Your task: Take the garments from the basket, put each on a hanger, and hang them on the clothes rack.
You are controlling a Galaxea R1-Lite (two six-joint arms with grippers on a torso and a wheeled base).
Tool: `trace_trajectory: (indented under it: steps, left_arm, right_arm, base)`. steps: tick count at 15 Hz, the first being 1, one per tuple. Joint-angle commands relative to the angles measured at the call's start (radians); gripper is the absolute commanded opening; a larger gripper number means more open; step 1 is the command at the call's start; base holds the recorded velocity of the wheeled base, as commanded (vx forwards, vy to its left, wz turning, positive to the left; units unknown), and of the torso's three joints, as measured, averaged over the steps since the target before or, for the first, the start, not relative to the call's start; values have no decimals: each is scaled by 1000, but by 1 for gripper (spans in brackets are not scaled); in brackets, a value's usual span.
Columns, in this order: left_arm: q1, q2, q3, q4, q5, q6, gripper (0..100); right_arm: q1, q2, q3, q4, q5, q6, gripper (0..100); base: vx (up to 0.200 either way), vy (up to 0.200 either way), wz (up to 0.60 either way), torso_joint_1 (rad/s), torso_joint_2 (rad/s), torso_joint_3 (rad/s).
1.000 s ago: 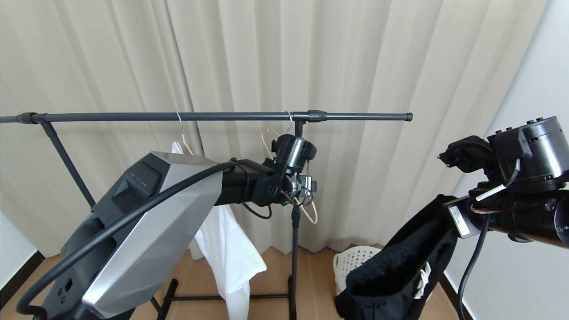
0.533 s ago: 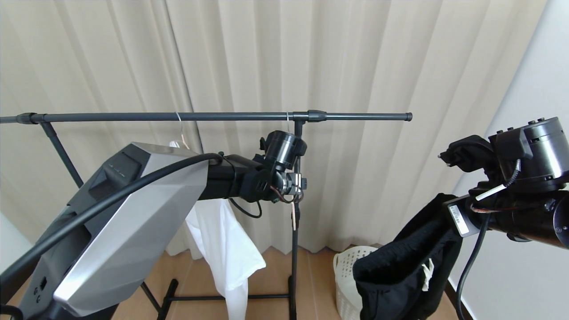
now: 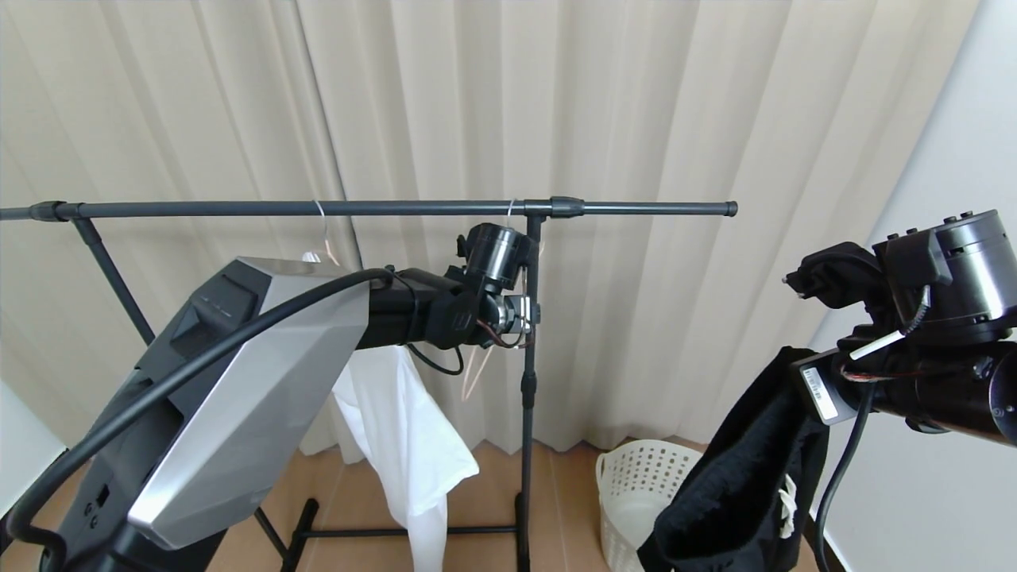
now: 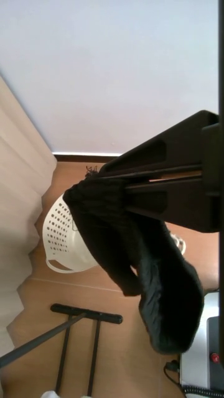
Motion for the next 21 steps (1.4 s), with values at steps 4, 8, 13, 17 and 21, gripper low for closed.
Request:
trace_trajectory:
  steps: [4, 8, 13, 17, 21]
  left_arm:
    - [10, 37, -28, 1, -1, 4, 100]
    - [10, 34, -28, 1, -1, 4, 0]
    - [36, 2, -13, 0, 0, -1, 0]
    - [36, -55, 15, 0, 0, -7, 0]
    - [21, -121, 81, -5, -3, -1, 0]
  right_arm:
    - [0, 3, 0, -2, 0, -1, 0]
    - [0, 1, 0, -3, 0, 1, 0]
    - [0, -2, 0, -3, 0, 1, 0]
    - [0, 0, 0, -3, 0, 1, 0]
    - [0, 1, 0, -3, 0, 1, 0]
  base:
    - [0, 0, 0, 0, 0, 0]
    - [0, 0, 0, 0, 0, 0]
    - [0, 0, 0, 0, 0, 0]
    - [0, 0, 0, 0, 0, 0]
    - [0, 0, 0, 0, 0, 0]
